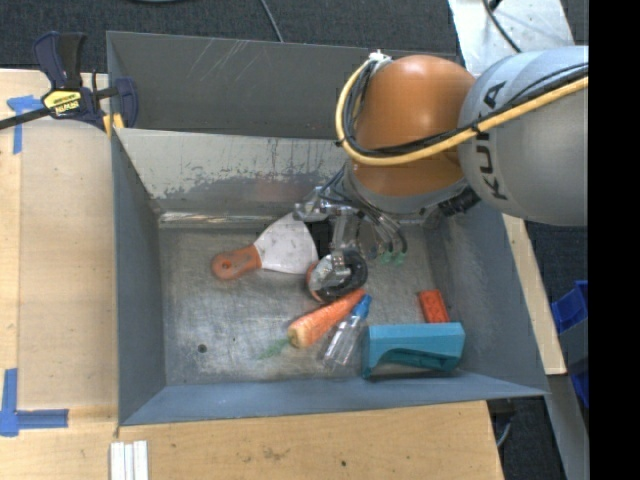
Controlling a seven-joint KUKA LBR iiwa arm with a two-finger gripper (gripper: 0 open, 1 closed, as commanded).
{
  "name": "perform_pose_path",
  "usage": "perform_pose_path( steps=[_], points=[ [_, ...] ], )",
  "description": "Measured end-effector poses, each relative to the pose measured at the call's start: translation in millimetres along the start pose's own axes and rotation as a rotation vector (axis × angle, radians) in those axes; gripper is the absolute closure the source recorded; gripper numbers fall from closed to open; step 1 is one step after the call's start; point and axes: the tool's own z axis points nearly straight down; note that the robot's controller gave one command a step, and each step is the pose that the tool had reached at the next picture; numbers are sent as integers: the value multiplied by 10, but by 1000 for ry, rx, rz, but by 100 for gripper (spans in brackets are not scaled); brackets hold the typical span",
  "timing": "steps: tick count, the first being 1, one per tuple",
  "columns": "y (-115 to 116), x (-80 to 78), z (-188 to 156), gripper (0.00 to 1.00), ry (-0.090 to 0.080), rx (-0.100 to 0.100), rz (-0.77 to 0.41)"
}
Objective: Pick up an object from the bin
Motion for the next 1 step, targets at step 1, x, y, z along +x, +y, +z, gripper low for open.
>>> perform_pose_path(
  steps=[1],
  points=[
    [27,-93,179,0,13,1,25]
  ],
)
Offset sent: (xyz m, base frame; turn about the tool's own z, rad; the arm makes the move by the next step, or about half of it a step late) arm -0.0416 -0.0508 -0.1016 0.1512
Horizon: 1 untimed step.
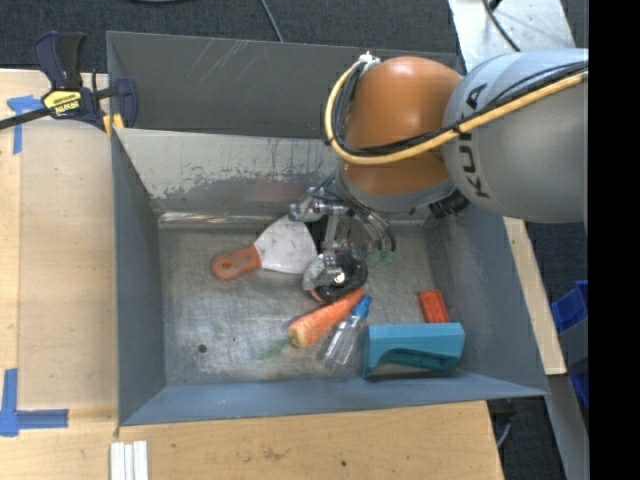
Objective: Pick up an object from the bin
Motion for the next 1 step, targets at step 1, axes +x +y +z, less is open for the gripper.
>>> perform_pose_path(
  steps=[1],
  points=[
    [-161,149,245,0,-9,-2,277]
  ],
)
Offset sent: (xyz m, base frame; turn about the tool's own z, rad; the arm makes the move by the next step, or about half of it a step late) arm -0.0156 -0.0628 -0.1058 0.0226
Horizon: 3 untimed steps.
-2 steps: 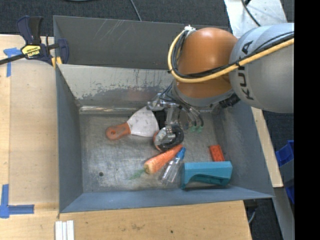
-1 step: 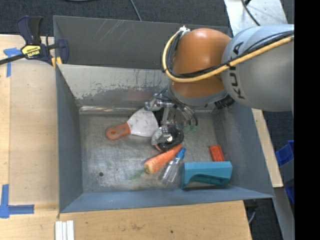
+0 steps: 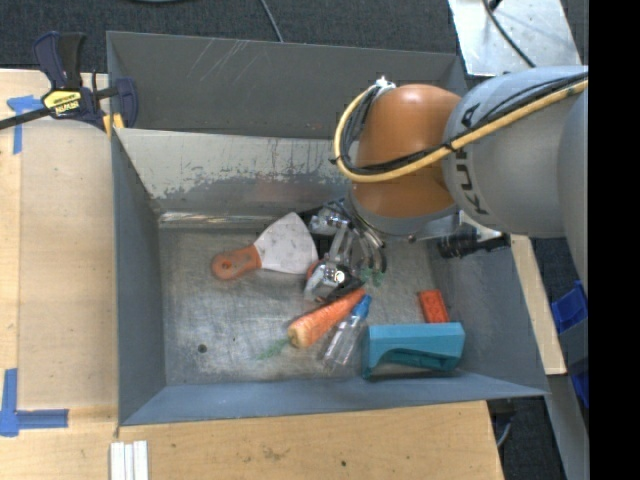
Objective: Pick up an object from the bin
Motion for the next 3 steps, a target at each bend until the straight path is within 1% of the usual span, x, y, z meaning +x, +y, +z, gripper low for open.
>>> perform_pose_path(
  steps=[1,2,3],
  points=[
    [-217,-32,406,0,2,1,-91],
    [-523,20,640,0,-15,-8,-303],
    [-559,-14,627,0,-28,-24,-289]
  ],
)
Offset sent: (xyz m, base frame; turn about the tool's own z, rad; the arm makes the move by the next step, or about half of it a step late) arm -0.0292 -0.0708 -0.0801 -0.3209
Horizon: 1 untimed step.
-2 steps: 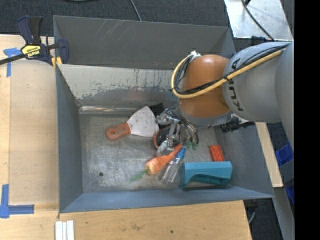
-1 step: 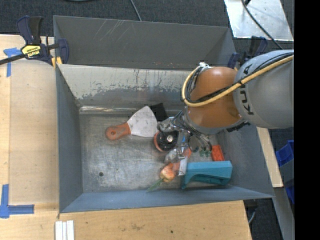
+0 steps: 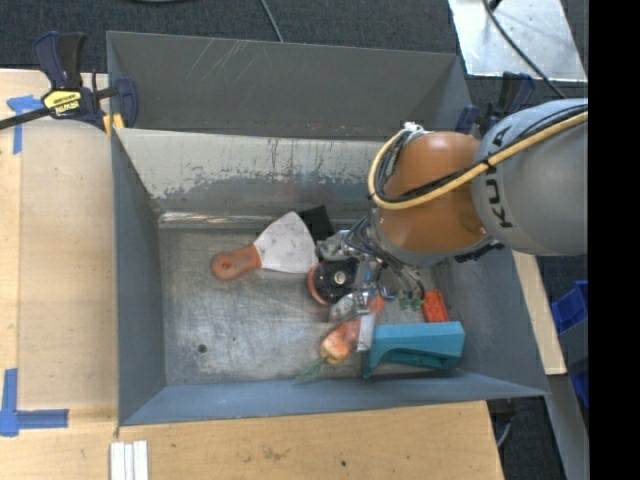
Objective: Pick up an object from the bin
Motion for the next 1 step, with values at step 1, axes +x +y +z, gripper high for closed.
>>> perform_pose_path(
  steps=[1],
  points=[
    [-102,-86,-375,0,38,17,-44]
  ],
)
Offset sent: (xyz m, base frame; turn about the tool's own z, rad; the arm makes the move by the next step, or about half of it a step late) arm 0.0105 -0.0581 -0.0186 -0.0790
